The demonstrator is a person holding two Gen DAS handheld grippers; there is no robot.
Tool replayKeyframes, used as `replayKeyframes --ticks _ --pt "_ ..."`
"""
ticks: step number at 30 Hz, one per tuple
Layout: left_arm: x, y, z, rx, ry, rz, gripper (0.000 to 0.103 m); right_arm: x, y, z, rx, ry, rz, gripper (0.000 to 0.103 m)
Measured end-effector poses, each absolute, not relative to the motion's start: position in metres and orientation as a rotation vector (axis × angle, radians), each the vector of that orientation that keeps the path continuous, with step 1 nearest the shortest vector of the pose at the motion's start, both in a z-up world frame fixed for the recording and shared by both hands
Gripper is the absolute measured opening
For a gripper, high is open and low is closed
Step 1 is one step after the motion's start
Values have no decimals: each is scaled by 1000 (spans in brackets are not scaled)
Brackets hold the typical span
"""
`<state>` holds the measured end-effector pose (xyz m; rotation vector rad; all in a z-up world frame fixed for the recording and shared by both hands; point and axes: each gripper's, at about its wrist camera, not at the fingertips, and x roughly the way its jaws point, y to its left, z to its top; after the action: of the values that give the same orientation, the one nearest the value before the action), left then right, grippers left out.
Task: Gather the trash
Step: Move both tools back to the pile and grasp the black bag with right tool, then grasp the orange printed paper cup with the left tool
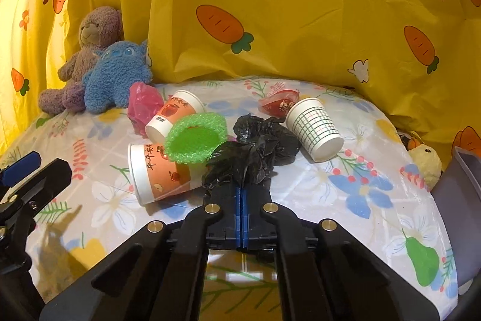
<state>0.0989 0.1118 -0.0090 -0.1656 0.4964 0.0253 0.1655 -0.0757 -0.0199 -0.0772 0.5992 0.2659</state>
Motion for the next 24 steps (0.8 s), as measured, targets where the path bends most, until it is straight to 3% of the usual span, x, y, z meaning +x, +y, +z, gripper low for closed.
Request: replayKeyframes --ticks 5,11,17,24 --pt "115 97 -21 -176 543 -44 96 144 -111 -1 -25 519 241 2" --pt "142 86 -36 -183 626 -82 84 124 -143 12 16 476 226 2" --pt "168 89 -53 -226 701 -106 63 116 -153 8 21 480 232 2" --pt "178 93 -60 -276 732 -150 19 104 -157 5 11 487 241 2"
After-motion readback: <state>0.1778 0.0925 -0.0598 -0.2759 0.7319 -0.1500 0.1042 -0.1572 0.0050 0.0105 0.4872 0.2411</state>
